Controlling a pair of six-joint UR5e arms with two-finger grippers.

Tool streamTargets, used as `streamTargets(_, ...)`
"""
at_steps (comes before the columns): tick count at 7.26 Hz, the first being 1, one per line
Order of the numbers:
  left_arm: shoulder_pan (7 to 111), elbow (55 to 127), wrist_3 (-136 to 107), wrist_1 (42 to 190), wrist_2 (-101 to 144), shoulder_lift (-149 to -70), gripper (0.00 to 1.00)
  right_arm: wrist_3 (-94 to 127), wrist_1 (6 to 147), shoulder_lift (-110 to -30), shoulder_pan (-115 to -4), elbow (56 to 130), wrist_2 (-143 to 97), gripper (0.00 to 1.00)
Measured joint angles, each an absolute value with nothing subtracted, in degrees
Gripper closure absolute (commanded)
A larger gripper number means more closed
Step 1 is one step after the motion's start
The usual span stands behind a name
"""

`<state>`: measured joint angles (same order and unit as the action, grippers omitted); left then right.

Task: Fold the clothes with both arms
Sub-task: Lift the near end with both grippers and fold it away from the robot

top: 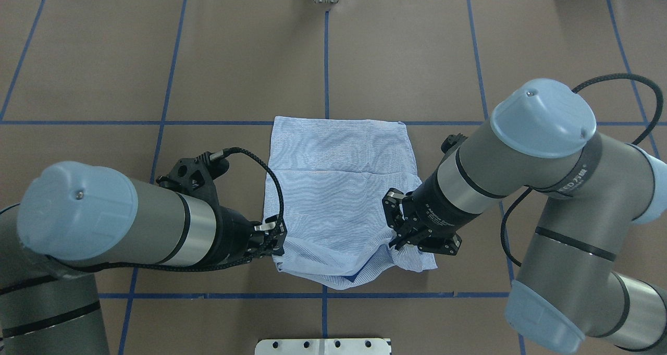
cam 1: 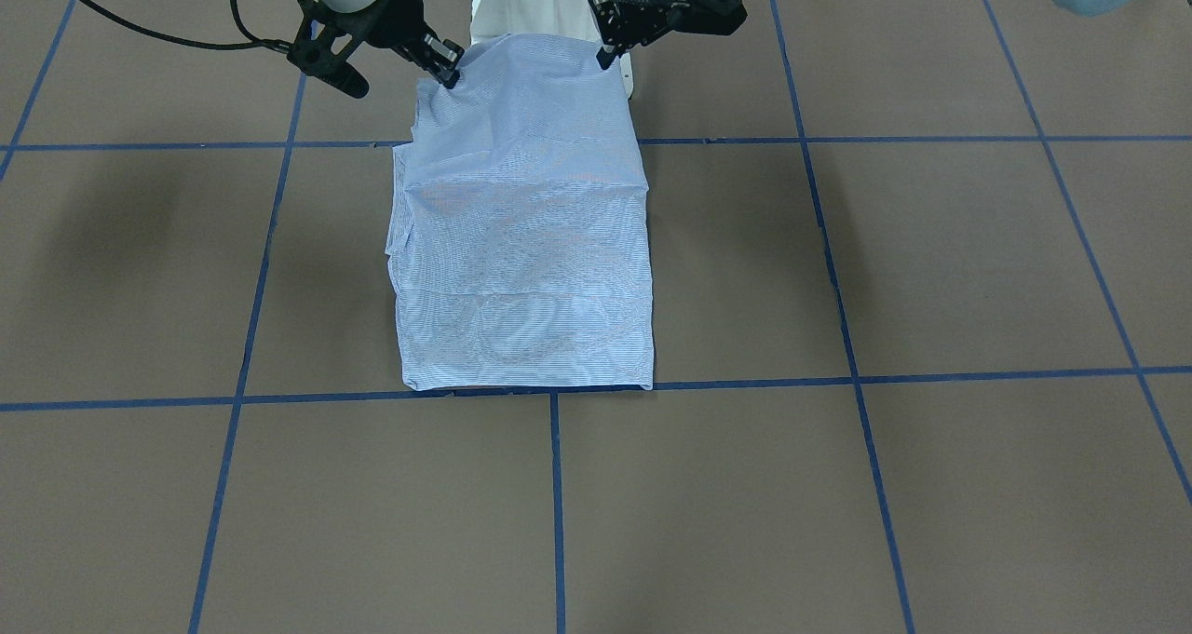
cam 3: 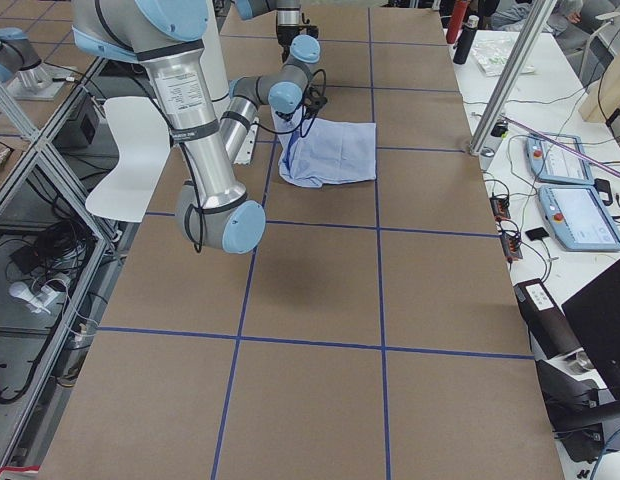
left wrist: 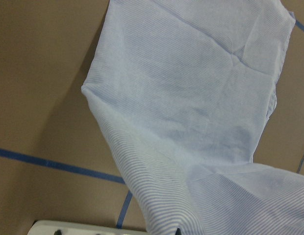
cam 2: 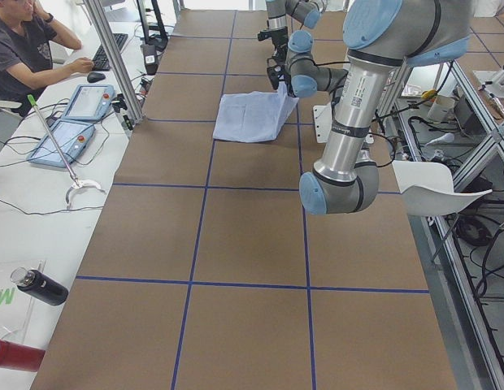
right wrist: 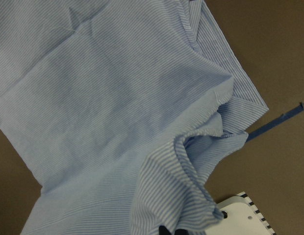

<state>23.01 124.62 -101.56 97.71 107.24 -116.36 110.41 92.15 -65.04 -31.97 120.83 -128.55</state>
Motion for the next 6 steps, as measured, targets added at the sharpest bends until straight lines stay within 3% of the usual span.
streamTargets(6, 31.46, 105.84, -98.18, 113.44, 107.31, -118.88, 1.0, 109.24, 91.29, -56.06, -37.54, 103.84, -127.83, 1.0)
